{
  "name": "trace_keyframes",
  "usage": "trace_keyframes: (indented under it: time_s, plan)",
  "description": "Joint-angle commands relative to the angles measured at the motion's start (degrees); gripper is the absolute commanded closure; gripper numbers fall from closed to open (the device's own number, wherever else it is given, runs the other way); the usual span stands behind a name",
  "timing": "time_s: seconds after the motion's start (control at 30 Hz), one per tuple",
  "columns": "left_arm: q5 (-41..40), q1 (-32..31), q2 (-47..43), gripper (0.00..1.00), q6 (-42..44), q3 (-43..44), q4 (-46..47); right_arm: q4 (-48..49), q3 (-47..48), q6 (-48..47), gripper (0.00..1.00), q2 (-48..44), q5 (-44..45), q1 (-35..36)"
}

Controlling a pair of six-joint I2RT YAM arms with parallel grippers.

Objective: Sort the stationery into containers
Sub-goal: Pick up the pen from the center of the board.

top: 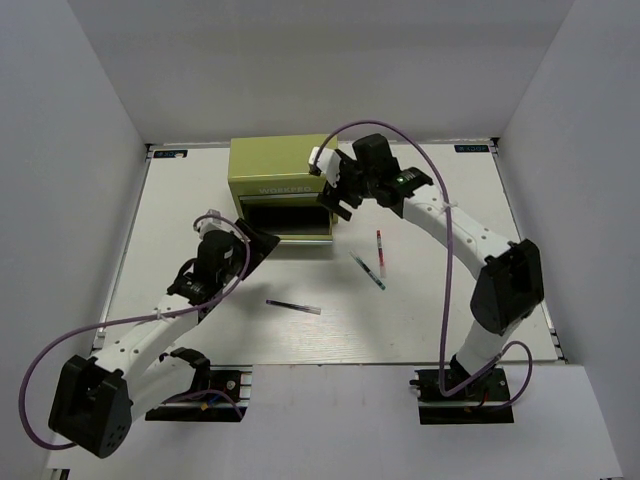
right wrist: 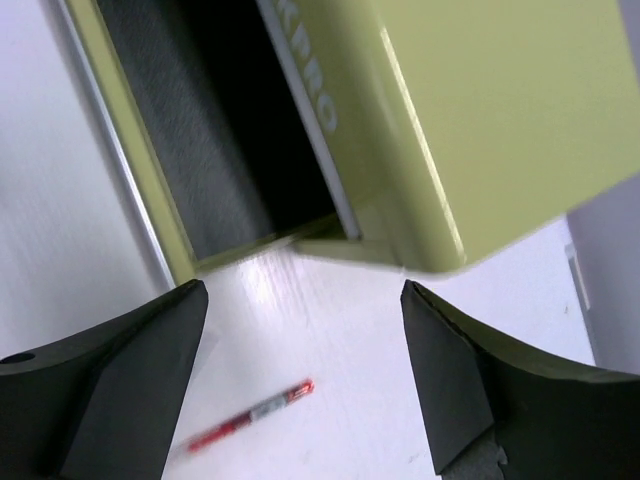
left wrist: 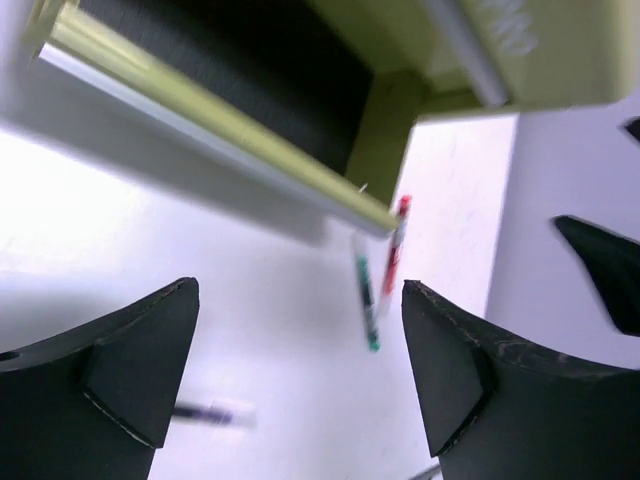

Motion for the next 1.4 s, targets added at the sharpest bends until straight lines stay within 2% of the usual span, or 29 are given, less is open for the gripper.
trace_keyframes:
  time_s: [0.0,0.03,0.07,0.17,0.2,0.27,0.3,0.37,0.43,0.5,0.6,0.83,1.07,1.37]
  plan:
    - [4.18,0.21,-1.56,0.08,1.09,1.07,-10.85,-0.78,-4.02,2.13,0.17,-7.20,1.52,-1.07]
    - [4.19,0.21,-2.08,0.08,0.40,1.07,-12.18,-0.78,-4.82,2.75,0.20,-8.26,1.44,-1.77]
    - [4.19,-0.40,-2.08,0.09,-0.13,1.07,-13.41,-1.04,-7.00,4.93,0.29,-11.32,1.35,-1.95]
    - [4.71,-0.40,-2.60,0.12,-0.83,1.67,-18.33,-2.26,-12.29,8.19,0.47,-14.50,0.91,-3.62]
    - [4.71,-0.40,-2.61,0.12,-1.36,1.68,-20.43,-2.88,-15.26,9.60,0.61,-14.95,0.73,-4.67]
    - [4.19,-0.40,-3.22,0.15,-1.98,2.20,-22.46,-2.36,-17.47,11.98,0.73,-16.00,0.82,-5.47]
    - [4.19,-0.40,-3.23,0.15,-2.59,2.21,-24.21,-2.18,-20.18,14.68,0.74,-16.09,0.82,-6.34]
    - [4.19,-0.40,-3.23,0.16,-3.91,2.74,-25.80,-1.22,-21.61,17.07,0.74,-15.04,0.65,-7.31]
    - [4.71,-0.40,-2.53,0.16,-4.44,3.35,-27.83,-1.22,-22.41,18.92,0.69,-12.86,0.21,-8.89]
    - [4.71,-0.40,-1.91,0.16,-6.02,3.88,-29.93,-1.83,-21.27,21.02,0.58,-8.73,-0.85,-10.39]
    - [4.71,-0.40,-1.91,0.16,-6.73,4.41,-30.47,-2.45,-18.81,23.49,0.54,-3.29,-1.29,-11.62]
    - [5.24,-0.40,-3.84,0.16,-9.28,2.56,-31.00,-1.74,-15.29,26.83,0.52,5.25,3.36,-12.68]
    - [5.24,-0.40,-3.76,0.15,-9.28,3.09,-32.67,-0.78,-15.46,27.98,0.52,8.34,8.64,-12.94]
    - [6.29,-0.40,-2.43,0.14,-9.28,3.70,-32.67,-0.16,-17.92,29.47,0.53,9.74,8.47,-13.20]
